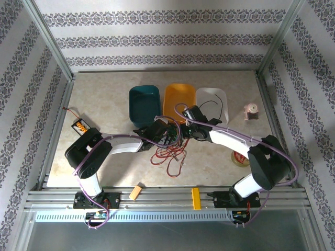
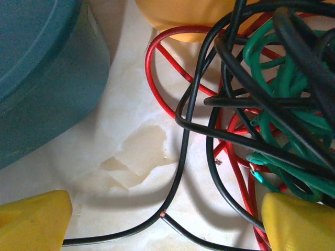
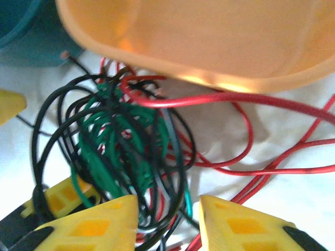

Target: Untangle the cables

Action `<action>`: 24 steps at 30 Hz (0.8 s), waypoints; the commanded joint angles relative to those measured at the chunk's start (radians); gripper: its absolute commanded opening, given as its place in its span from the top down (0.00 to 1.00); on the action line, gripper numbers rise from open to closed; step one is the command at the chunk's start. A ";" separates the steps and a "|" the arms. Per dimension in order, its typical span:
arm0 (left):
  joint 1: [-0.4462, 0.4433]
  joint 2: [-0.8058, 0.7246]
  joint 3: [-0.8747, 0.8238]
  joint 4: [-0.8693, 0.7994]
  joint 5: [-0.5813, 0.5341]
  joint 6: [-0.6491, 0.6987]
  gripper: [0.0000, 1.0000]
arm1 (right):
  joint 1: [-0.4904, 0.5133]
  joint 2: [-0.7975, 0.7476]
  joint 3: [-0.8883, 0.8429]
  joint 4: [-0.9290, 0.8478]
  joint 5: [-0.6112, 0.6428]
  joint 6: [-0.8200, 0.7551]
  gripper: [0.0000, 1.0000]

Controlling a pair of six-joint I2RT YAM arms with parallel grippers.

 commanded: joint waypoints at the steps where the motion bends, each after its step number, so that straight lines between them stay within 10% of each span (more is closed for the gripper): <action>1: -0.015 0.010 0.019 -0.023 -0.016 -0.004 0.06 | -0.021 0.034 0.028 0.023 -0.010 0.046 0.69; 9: -0.015 0.008 0.014 -0.020 -0.023 -0.004 0.06 | -0.027 0.067 0.037 0.030 -0.044 0.057 0.97; 24: -0.013 0.053 0.071 -0.133 -0.150 -0.068 0.07 | -0.077 -0.299 -0.195 -0.012 0.327 0.153 1.00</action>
